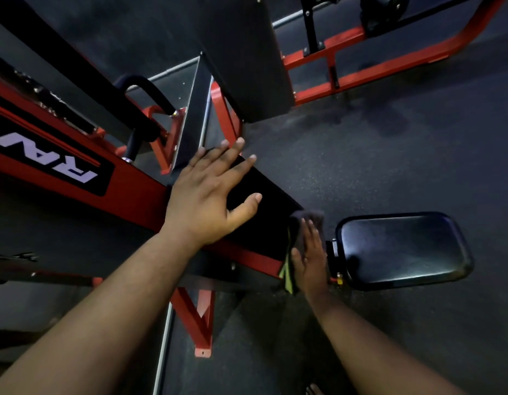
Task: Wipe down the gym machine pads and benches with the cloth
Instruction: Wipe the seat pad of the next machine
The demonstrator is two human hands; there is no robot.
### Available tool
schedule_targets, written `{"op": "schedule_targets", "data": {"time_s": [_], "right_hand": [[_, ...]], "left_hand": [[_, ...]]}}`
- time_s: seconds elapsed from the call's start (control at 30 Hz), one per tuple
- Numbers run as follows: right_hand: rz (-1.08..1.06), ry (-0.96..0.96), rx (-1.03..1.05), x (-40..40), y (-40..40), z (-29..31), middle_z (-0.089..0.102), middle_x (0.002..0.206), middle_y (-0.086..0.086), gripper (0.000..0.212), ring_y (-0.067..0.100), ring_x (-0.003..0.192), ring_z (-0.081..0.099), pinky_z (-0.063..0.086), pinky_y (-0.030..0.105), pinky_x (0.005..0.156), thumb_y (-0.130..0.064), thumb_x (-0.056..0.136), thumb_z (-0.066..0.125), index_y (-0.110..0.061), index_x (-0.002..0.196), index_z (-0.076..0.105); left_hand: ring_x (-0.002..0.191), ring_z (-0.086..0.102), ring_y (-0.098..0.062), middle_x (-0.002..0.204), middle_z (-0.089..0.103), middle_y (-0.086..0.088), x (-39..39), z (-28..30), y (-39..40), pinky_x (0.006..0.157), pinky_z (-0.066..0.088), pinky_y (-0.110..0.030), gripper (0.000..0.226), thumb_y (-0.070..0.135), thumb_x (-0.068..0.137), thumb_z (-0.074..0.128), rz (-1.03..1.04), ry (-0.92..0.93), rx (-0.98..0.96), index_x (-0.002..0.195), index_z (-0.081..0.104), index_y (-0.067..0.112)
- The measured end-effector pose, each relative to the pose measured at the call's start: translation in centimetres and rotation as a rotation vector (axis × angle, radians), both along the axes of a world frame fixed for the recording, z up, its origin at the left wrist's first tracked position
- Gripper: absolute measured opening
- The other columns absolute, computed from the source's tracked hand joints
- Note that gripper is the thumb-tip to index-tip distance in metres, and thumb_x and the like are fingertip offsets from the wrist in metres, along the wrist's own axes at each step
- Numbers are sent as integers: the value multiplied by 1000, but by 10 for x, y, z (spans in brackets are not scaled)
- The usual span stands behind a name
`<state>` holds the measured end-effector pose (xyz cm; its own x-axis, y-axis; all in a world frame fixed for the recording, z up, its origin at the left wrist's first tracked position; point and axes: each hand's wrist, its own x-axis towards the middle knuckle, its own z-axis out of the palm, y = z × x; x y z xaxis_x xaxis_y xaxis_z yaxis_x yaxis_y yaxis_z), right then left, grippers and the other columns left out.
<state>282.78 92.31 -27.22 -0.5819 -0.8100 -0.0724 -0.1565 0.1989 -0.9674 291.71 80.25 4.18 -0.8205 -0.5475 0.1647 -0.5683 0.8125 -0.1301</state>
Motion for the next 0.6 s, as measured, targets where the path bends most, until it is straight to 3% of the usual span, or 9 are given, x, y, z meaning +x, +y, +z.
{"op": "schedule_targets", "data": {"time_s": [0.07, 0.1, 0.13, 0.2, 0.27, 0.33, 0.43, 0.53, 0.6], "right_hand": [[23, -159, 97, -13, 0, -35, 10, 170, -11, 68, 13, 158, 8, 17, 59, 125, -91, 86, 20, -69, 150, 11], [28, -217, 146, -18, -4, -44, 8, 170, -11, 70, 11, 158, 4, 13, 54, 127, -92, 85, 22, -69, 150, 10], [57, -249, 180, -23, -10, -51, 6, 170, -12, 73, 9, 158, 0, 9, 49, 129, -88, 88, 27, -60, 154, 14], [148, -170, 240, -35, -23, -46, 4, 167, -14, 67, 13, 158, 0, 5, 44, 129, -63, 103, 36, -33, 161, 22], [107, -240, 262, -47, -43, -21, 13, 170, -9, 65, 20, 158, 11, 8, 46, 128, -57, 104, 40, -28, 161, 28], [61, -312, 234, -56, -64, 22, 29, 167, -3, 78, 21, 155, 22, 15, 51, 127, -74, 92, 41, -32, 157, 36], [109, -279, 58, -46, -89, 91, 40, 161, -7, 84, 12, 151, 30, 18, 50, 126, -84, 83, 39, -37, 153, 44], [175, -155, -48, -19, -68, 154, 19, 168, -20, 73, 1, 155, 9, -1, 47, 124, -78, 87, 30, -53, 156, 25], [243, -46, -141, 3, -31, 158, 5, 168, -26, 69, -2, 155, -2, -2, 46, 121, -70, 91, 31, -56, 156, 11]], "left_hand": [[150, 37, -23, 161, 42, -2, 0, 1, 0, 124, 26, -49, 65, 63, 94, 44, -3, -6, -7, 143, 60, 24], [149, 39, -24, 160, 43, -2, 0, 1, 0, 124, 26, -48, 64, 63, 94, 44, -9, -20, -7, 141, 62, 24], [149, 40, -24, 160, 44, -2, -1, 2, -1, 124, 25, -48, 63, 63, 93, 44, -15, -38, -7, 140, 63, 24], [149, 40, -24, 160, 44, -2, 0, 3, -2, 124, 25, -47, 63, 63, 93, 44, -20, -58, -14, 140, 63, 25], [149, 38, -23, 161, 41, -2, 1, 3, -2, 125, 24, -47, 66, 64, 93, 43, -16, -67, -17, 143, 60, 25], [151, 35, -22, 164, 36, -1, 0, 2, -2, 125, 24, -47, 72, 65, 94, 40, -9, -56, -2, 153, 48, 23], [154, 27, -17, 169, 23, -1, -2, 3, -3, 127, 22, -44, 84, 67, 94, 38, 16, -12, 38, 163, 23, 21], [156, 21, -16, 172, 13, 0, -2, 5, -2, 128, 19, -44, 86, 68, 94, 37, 19, 7, 50, 164, 16, 22], [156, 22, -17, 172, 13, -1, -1, 4, -2, 127, 20, -45, 86, 68, 94, 36, 16, -7, 44, 164, 16, 23]]}}
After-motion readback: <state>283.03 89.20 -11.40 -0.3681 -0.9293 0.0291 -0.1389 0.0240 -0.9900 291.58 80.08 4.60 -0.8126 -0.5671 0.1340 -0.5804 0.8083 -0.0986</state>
